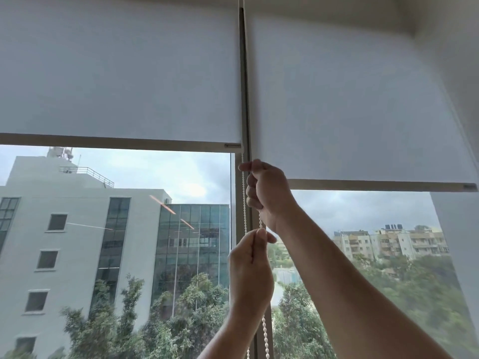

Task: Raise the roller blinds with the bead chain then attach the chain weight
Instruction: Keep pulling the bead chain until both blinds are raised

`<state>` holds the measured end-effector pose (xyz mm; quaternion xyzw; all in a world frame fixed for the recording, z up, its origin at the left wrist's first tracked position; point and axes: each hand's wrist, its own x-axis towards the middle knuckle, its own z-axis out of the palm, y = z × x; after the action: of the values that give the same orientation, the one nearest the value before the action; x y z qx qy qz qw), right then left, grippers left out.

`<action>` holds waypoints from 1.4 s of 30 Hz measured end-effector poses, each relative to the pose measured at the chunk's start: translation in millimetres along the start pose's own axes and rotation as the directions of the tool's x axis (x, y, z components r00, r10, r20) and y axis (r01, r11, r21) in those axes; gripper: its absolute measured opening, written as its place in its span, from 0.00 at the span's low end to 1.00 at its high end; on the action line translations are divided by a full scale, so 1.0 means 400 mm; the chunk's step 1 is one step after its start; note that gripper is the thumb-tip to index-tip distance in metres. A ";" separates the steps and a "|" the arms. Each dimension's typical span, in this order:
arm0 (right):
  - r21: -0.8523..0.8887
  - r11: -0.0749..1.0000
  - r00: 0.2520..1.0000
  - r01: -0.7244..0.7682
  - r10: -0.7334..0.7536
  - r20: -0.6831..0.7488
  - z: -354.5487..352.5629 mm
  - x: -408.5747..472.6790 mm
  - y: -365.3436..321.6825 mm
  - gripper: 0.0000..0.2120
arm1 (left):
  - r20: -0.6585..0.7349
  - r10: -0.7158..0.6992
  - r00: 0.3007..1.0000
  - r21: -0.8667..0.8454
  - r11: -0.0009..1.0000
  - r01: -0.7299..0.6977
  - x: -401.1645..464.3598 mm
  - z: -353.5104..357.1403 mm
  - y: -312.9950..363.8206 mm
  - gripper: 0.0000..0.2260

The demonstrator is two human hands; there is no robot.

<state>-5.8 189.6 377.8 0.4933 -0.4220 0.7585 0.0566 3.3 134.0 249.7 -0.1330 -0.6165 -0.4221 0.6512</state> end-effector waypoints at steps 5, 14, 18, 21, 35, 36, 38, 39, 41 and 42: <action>-0.226 0.946 0.958 0.235 -0.264 -0.110 0.012 0.001 0.019 0.19 | 0.142 -0.061 0.988 -0.002 0.998 0.062 0.043 -0.034 0.014 0.24; -0.336 0.880 0.924 0.335 -0.376 -0.065 -0.023 -0.099 0.146 0.19 | 0.182 -0.192 0.964 -0.120 0.969 0.215 0.284 -0.043 0.167 0.19; -0.292 0.885 0.922 0.362 -0.386 -0.027 -0.021 -0.135 0.182 0.17 | 0.225 -0.255 0.940 -0.194 0.934 0.300 0.339 0.005 0.221 0.15; -0.285 0.891 0.931 0.354 -0.366 0.012 -0.029 -0.138 0.183 0.16 | 0.127 -0.240 0.963 -0.189 0.947 0.261 0.340 0.035 0.223 0.15; 0.061 0.998 0.998 -0.016 0.012 0.056 -0.038 -0.003 -0.032 0.20 | -0.071 0.029 0.997 0.071 0.997 -0.024 0.140 0.030 0.112 0.17; 0.068 0.997 0.997 -0.032 0.027 0.079 -0.028 0.008 -0.052 0.20 | -0.071 0.043 0.997 0.090 0.995 -0.036 0.122 0.029 0.099 0.17; 0.065 0.997 0.995 -0.046 0.040 0.094 -0.010 0.025 -0.076 0.18 | -0.063 0.055 0.996 0.096 0.994 -0.049 0.092 0.025 0.077 0.16; 0.061 0.997 0.996 -0.044 0.039 0.080 -0.002 0.030 -0.078 0.16 | -0.055 0.059 0.997 0.092 0.994 -0.053 0.085 0.021 0.070 0.15; 0.014 1.000 1.000 0.007 -0.007 -0.005 0.012 0.035 -0.066 0.15 | -0.012 0.071 0.997 0.101 0.992 -0.070 0.089 0.010 0.061 0.16; -0.032 0.998 0.997 0.056 -0.058 -0.057 0.019 0.034 -0.058 0.17 | 0.020 0.070 0.997 0.114 0.991 -0.071 0.095 0.003 0.058 0.16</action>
<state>4.1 194.7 403.5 0.4820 -0.4171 0.7643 0.0979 14.6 134.3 292.9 -0.1205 -0.6398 -0.3617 0.6674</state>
